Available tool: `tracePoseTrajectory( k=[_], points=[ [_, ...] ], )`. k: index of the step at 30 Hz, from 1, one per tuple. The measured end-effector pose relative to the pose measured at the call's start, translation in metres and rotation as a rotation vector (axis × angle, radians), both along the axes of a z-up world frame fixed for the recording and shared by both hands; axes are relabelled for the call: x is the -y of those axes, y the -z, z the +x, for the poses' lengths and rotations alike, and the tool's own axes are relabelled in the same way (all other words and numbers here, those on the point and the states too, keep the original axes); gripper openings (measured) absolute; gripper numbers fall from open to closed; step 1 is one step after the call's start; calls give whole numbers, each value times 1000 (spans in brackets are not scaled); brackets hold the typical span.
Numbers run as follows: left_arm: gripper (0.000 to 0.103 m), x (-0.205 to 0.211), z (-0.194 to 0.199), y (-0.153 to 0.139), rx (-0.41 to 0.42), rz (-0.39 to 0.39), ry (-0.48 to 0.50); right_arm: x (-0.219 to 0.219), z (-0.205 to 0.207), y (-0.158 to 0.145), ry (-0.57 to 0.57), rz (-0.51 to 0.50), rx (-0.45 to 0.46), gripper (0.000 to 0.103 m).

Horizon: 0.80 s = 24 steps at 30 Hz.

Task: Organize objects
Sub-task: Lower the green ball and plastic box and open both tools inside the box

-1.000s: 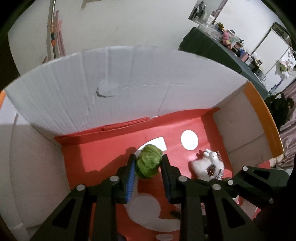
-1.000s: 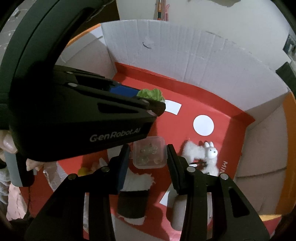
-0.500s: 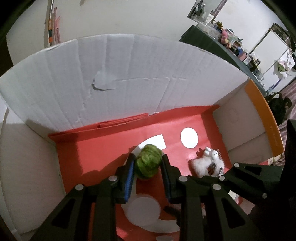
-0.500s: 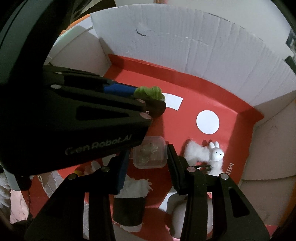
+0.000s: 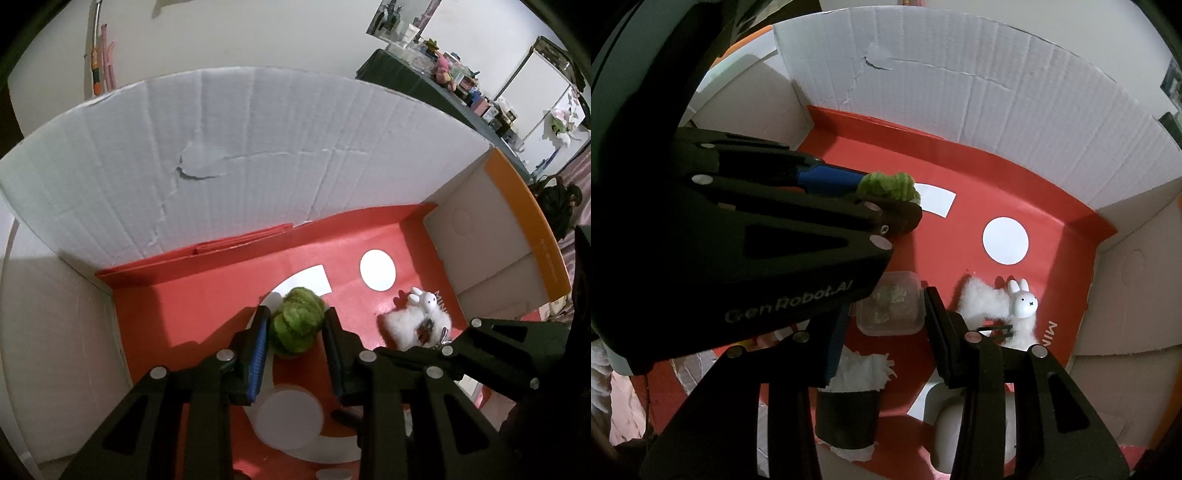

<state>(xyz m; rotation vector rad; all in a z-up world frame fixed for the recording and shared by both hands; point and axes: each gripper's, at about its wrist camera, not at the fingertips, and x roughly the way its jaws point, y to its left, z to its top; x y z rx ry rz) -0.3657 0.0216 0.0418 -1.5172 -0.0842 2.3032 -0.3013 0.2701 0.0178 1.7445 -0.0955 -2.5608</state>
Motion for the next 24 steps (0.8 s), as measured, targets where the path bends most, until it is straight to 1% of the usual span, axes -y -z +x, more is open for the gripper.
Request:
tracePoseTrajectory(
  k=[3, 6, 9, 13, 17, 21, 23, 24],
  points=[
    [31, 0, 0, 0, -2, -2, 3, -1, 1, 0, -1, 0, 0, 39],
    [31, 0, 0, -1, -5, -6, 6, 0, 3, 0, -5, -3, -1, 42],
    [31, -2, -1, -1, -7, -8, 9, 1, 3, 1, -6, 0, -1, 43],
    [34, -4, -1, -1, -6, -2, 13, 7, 2, 5, -5, 0, -1, 43],
    [35, -8, -1, -2, -10, -12, 15, 1, -2, 0, -1, 0, 0, 43],
    [37, -9, -1, -2, -6, -5, 13, 2, -1, 1, 5, -1, 0, 44],
    [40, -10, 0, -3, -5, -3, 9, 2, -1, 0, 8, -1, -1, 44],
    [43, -10, 0, -3, -6, -3, 7, -7, -16, 1, 10, -3, -2, 44]
  ],
)
